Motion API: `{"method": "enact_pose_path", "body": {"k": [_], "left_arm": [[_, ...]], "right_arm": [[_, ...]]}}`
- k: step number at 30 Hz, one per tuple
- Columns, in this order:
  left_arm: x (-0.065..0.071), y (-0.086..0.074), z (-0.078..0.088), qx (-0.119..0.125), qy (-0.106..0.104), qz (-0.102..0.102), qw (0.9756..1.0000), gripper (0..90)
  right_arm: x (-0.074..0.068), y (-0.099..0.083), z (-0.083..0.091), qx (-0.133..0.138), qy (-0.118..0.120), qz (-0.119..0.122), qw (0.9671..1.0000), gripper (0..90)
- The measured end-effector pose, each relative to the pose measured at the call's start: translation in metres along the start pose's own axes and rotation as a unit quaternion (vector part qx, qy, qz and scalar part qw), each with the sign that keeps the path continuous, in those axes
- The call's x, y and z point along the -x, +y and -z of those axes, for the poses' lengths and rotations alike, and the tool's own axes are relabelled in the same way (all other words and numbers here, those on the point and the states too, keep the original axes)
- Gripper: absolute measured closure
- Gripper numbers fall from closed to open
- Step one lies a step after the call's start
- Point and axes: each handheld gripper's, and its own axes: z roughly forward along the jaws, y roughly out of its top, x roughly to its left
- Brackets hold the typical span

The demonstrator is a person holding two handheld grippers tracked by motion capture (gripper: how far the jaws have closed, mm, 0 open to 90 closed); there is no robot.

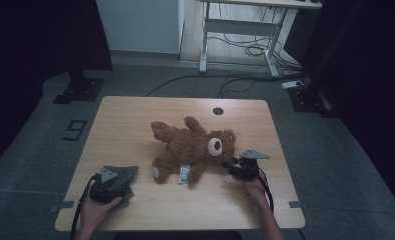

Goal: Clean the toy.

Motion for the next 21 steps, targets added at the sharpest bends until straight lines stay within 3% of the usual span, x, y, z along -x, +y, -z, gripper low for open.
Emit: {"method": "enact_pose_path", "body": {"k": [1, 7, 14, 18, 21], "left_arm": [[0.0005, 0.0, 0.0001, 0.001, -0.001, -0.002, 1.0, 52.2], [-0.0007, -0.0006, 0.0004, 0.008, 0.005, 0.005, 0.9999, 64.7], [-0.0003, -0.0005, 0.0008, 0.018, 0.006, 0.006, 0.9998, 70.4], [0.0002, 0.0013, 0.0027, 0.03, -0.016, 0.015, 0.9993, 72.5], [0.0023, 0.0029, 0.0033, 0.031, -0.022, 0.01, 0.9992, 72.7]], "right_arm": [[0.0001, -0.0001, 0.0, 0.0, 0.0, 0.0, 1.0, 59.6], [0.0004, -0.0002, -0.0001, 0.001, 0.001, 0.0, 1.0, 59.6], [0.0006, -0.0002, -0.0001, 0.001, 0.001, 0.0, 1.0, 59.6], [0.0006, -0.0002, -0.0001, 0.001, 0.002, 0.0, 1.0, 59.6], [0.0007, -0.0004, -0.0003, 0.002, 0.002, -0.001, 1.0, 59.6]]}}
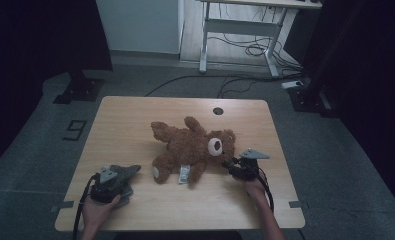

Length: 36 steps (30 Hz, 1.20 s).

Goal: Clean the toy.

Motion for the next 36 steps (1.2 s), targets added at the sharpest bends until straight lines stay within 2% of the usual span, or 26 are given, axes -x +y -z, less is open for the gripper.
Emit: {"method": "enact_pose_path", "body": {"k": [8, 14, 20, 24, 28, 32, 36], "left_arm": [[0.004, 0.006, 0.008, 0.028, -0.015, 0.0, 0.9995, 73.0], [0.004, 0.011, 0.014, 0.05, -0.037, 0.017, 0.9979, 73.1], [0.012, 0.02, 0.015, 0.062, -0.042, 0.005, 0.9972, 73.1], [0.023, 0.038, 0.012, 0.072, -0.054, -0.005, 0.996, 73.1], [0.037, 0.057, 0.009, 0.08, -0.067, -0.026, 0.9942, 73.1], [0.049, 0.07, 0.0, 0.081, -0.083, -0.034, 0.9926, 73.0], [0.055, 0.075, -0.003, 0.08, -0.088, -0.039, 0.9921, 73.1]], "right_arm": [[0.0, 0.0, 0.0, 0.0, 0.0, 0.0, 1.0, 59.6], [0.0, 0.0, 0.0, 0.001, 0.0, 0.0, 1.0, 59.6], [0.0, 0.0, 0.0, 0.001, 0.001, -0.001, 1.0, 59.6], [0.0, -0.001, 0.0, 0.001, 0.001, -0.002, 1.0, 59.6], [0.001, -0.001, 0.0, 0.001, 0.002, -0.002, 1.0, 59.6], [0.0, -0.001, 0.0, 0.001, 0.002, -0.003, 1.0, 59.6], [0.0, -0.001, 0.0, 0.002, 0.001, -0.003, 1.0, 59.6]]}}
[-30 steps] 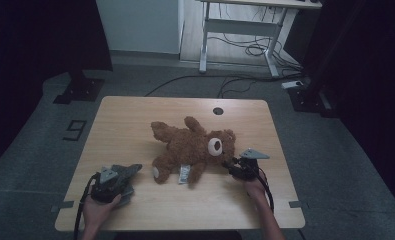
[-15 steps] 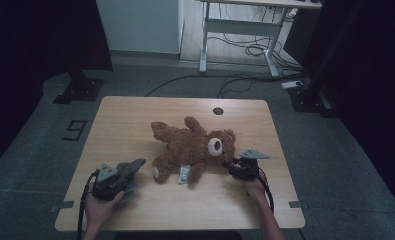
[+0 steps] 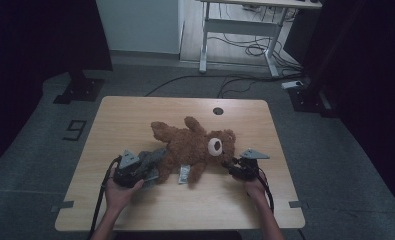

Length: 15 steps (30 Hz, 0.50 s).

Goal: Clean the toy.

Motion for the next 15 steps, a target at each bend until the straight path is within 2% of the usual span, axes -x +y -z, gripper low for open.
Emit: {"method": "enact_pose_path", "body": {"k": [7, 15], "left_arm": [[0.012, 0.012, -0.009, 0.003, -0.016, -0.009, 0.9998, 73.1], [0.02, 0.02, -0.02, 0.001, -0.022, -0.015, 0.9996, 73.3]], "right_arm": [[0.0, 0.0, 0.0, 0.0, 0.0, 0.0, 1.0, 59.6], [0.0, 0.0, 0.0, 0.0, 0.001, 0.0, 1.0, 59.6]]}}
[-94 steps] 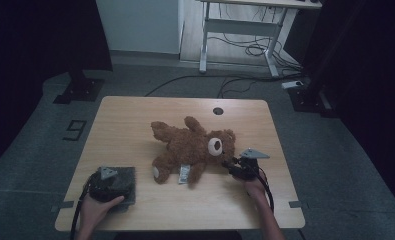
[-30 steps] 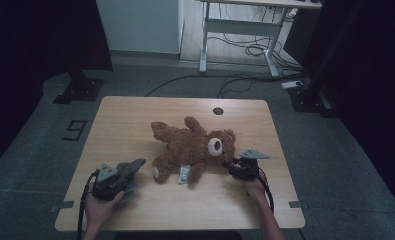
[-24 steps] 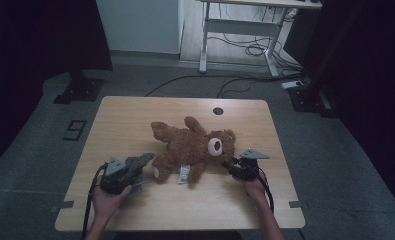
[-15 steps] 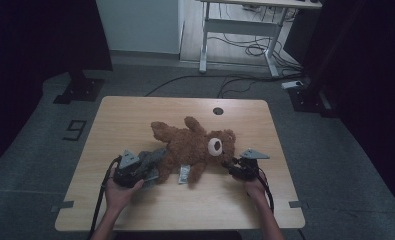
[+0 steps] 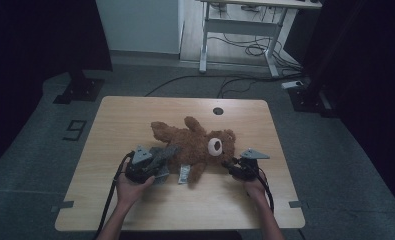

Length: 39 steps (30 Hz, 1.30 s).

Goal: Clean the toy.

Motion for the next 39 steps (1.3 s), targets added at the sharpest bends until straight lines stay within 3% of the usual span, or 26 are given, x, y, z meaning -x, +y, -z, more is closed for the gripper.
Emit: {"method": "enact_pose_path", "body": {"k": [13, 23, 26, 31, 39], "left_arm": [[0.015, 0.012, -0.016, -0.005, -0.014, -0.009, 0.9999, 73.2], [0.048, 0.03, -0.042, -0.008, -0.049, -0.038, 0.9981, 73.2], [0.061, 0.035, -0.055, -0.018, -0.06, -0.051, 0.9967, 73.2], [0.071, 0.032, -0.083, -0.05, -0.073, -0.051, 0.9948, 73.2], [0.068, 0.014, -0.099, -0.08, -0.084, -0.04, 0.9925, 73.2]], "right_arm": [[0.0, 0.0, 0.0, 0.0, 0.0, 0.0, 1.0, 59.5], [0.0, 0.0, 0.0, 0.001, 0.0, 0.001, 1.0, 59.6], [0.0, -0.001, 0.0, 0.001, 0.0, 0.001, 1.0, 59.6], [0.0, -0.001, 0.0, 0.002, 0.0, 0.002, 1.0, 59.6], [0.0, -0.002, 0.0, 0.0, 0.001, 0.004, 1.0, 59.6]]}}
